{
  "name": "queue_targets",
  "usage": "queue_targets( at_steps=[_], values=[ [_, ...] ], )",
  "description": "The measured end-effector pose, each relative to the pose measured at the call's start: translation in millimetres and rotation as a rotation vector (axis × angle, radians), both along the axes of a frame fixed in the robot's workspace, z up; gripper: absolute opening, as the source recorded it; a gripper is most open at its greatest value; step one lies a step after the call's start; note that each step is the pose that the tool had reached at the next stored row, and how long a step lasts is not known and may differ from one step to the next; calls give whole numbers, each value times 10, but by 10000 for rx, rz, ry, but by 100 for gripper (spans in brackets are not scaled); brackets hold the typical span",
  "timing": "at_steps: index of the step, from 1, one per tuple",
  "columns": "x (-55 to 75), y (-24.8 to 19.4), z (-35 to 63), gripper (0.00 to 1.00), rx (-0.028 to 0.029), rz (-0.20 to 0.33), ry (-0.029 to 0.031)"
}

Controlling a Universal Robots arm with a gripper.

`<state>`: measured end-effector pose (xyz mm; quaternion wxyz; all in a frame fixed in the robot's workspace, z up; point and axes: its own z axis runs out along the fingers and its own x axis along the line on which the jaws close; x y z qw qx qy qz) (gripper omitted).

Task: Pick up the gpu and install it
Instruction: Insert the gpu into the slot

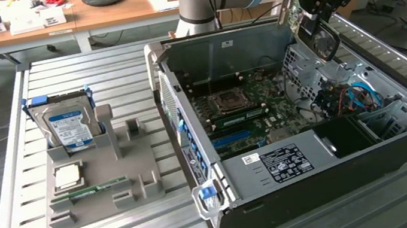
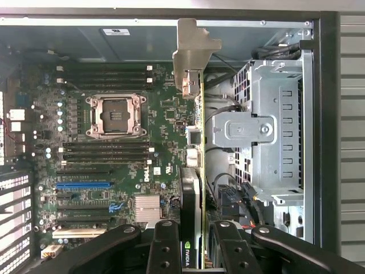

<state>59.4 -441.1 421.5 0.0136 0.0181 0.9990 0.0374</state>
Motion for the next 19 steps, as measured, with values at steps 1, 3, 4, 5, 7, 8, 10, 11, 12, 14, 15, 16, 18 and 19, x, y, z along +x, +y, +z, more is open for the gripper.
queue_targets(
  at_steps=[1,3,4,5,7,8,10,11,12,14,15,16,18,19],
  values=[
    [0,0,0,27,0,0,0],
    [0,0,0,27,0,0,0],
    [0,0,0,27,1,0,0],
    [0,0,0,27,0,0,0],
    [0,0,0,27,0,3,0],
    [0,0,0,27,0,14,0],
    [0,0,0,27,0,85,0],
    [-1,0,0,27,0,145,-1],
    [-1,0,-1,27,0,222,0],
    [0,0,-1,27,0,404,0],
    [0,0,-1,27,0,501,0],
    [-1,0,-1,27,0,610,0],
    [-2,0,-2,27,1,865,0],
    [-2,0,-1,27,0,992,0]
  ],
)
